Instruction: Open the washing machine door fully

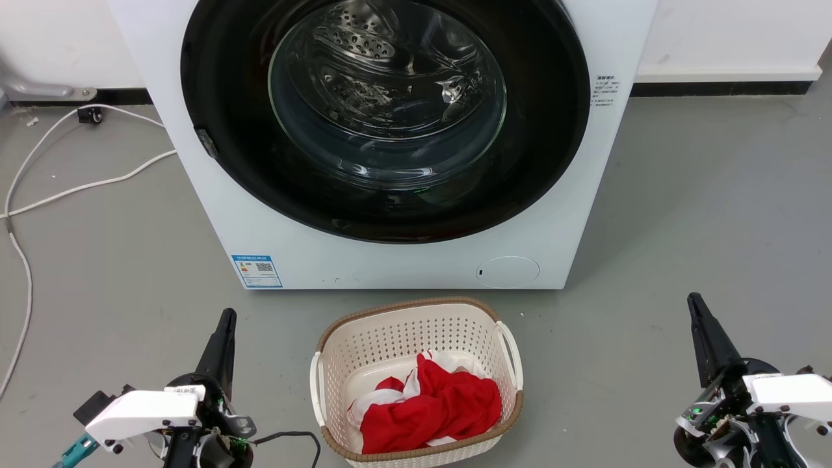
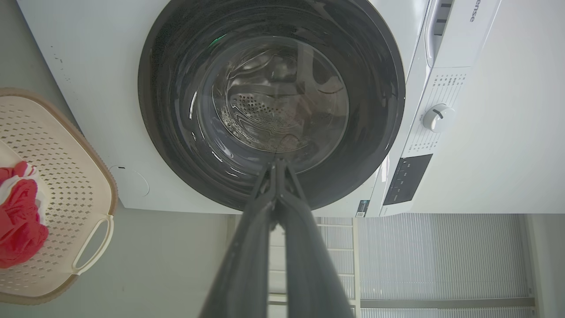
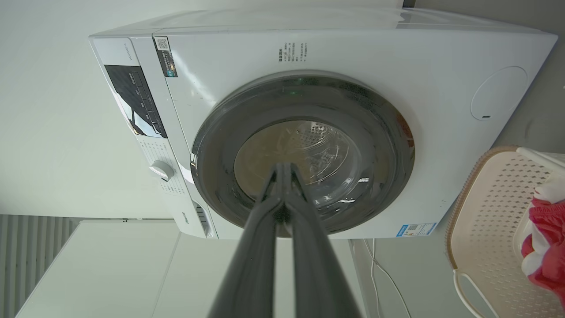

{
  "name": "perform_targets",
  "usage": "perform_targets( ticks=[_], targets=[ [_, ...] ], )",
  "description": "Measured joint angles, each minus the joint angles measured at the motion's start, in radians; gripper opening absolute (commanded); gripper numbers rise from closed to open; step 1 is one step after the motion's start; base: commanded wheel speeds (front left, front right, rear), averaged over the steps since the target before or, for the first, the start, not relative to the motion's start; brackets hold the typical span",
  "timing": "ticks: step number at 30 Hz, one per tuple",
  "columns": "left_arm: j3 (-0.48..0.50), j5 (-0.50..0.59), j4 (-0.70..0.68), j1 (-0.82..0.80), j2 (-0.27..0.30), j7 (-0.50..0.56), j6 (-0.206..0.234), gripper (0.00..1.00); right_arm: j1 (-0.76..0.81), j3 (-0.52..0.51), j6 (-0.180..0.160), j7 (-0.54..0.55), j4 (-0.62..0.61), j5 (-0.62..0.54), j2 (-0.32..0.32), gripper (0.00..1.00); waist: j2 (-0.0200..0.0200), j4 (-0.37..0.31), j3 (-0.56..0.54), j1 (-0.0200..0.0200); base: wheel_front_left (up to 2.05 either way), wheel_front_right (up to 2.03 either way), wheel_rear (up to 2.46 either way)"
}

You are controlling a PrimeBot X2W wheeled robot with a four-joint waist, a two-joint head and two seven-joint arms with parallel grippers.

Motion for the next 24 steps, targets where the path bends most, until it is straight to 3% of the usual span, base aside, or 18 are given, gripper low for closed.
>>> perform_targets(
  ticks=[2, 3, 15, 24],
  targets=[
    [0.0, 0.0, 0.0, 0.0, 0.0, 0.0, 0.0, 0.0, 0.0, 0.0, 0.0, 0.0, 0.0, 0.0, 0.001, 0.0, 0.0, 0.0, 0.0, 0.0, 0.0, 0.0, 0.0],
    [0.0, 0.0, 0.004, 0.002, -0.001, 0.0, 0.0, 1.0, 0.002, 0.0, 0.0, -0.001, 0.004, 0.0, 0.001, 1.0, 0.0, 0.0, 0.0, 0.0, 0.0, 0.0, 0.0],
    [-0.05, 0.037, 0.01, 0.013, -0.008, -0.047, 0.002, 1.0, 0.028, 0.011, 0.0, -0.047, -0.012, -0.031, 0.008, 1.0, 0.0, -0.002, 0.001, 0.0, 0.0, 0.0, 0.0],
    [-0.064, 0.214, -0.046, -0.005, -0.008, -0.088, 0.002, 1.0, 0.038, 0.011, 0.0, -0.086, -0.059, -0.222, 0.008, 1.0, 0.0, -0.005, 0.002, 0.0, 0.0, 0.0, 0.0]
  ],
)
